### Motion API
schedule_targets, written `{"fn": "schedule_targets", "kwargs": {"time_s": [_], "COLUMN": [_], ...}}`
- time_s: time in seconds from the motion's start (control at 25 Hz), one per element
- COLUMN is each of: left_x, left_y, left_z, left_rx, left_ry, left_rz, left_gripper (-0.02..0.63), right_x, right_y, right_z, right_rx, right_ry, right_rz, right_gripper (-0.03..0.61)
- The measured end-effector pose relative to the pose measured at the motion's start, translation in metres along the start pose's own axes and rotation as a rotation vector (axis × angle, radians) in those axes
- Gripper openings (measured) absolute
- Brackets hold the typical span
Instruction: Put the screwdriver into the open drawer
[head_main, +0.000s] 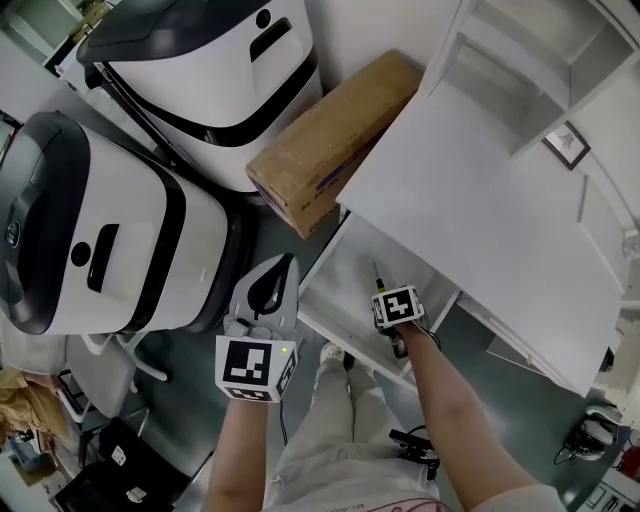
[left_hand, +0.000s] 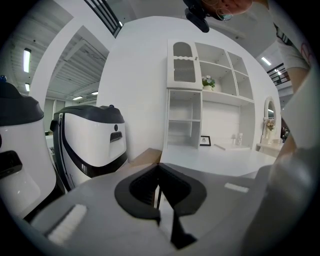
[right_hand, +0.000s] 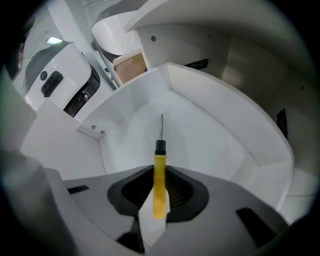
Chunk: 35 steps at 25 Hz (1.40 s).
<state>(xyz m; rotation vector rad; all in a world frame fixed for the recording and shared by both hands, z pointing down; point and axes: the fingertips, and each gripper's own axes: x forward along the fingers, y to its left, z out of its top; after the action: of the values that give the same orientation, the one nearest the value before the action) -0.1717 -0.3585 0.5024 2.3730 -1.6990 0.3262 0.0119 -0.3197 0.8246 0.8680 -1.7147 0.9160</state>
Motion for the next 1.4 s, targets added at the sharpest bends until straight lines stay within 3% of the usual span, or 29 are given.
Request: {"fn": "schedule_targets", "kwargs": {"time_s": [0.44,0.6,0.84,1.4], "left_x": [0.000,-0.002,-0.006,-0.021], "left_y": [0.006,0.006,0.008,-0.003], "left_z": [-0.005,-0.005,-0.006,0.035], "left_rx": [-0.001,0.004,-0.002,0.020], "left_ry": [0.013,0.019,0.018,-0.049], "left_rz": [0.006,0.006,0.014,0.011], "left_gripper": [0.008,0.008,0.008,0.008], "right_x": [0.019,0.023,0.017,-0.051], "right_y": [-0.017,-0.015,-0.007,0.008], "right_z": [-0.002,-0.007,0.005,0.021], "right_rx": [0.007,0.056,0.096,0.036], "right_ry": [0.012,0.027,-0.030,-0.101], "right_rz": [-0.110,-0.102,-0.054,-0.027], "right_gripper": [0.080,0.081,0.250,0.268]}}
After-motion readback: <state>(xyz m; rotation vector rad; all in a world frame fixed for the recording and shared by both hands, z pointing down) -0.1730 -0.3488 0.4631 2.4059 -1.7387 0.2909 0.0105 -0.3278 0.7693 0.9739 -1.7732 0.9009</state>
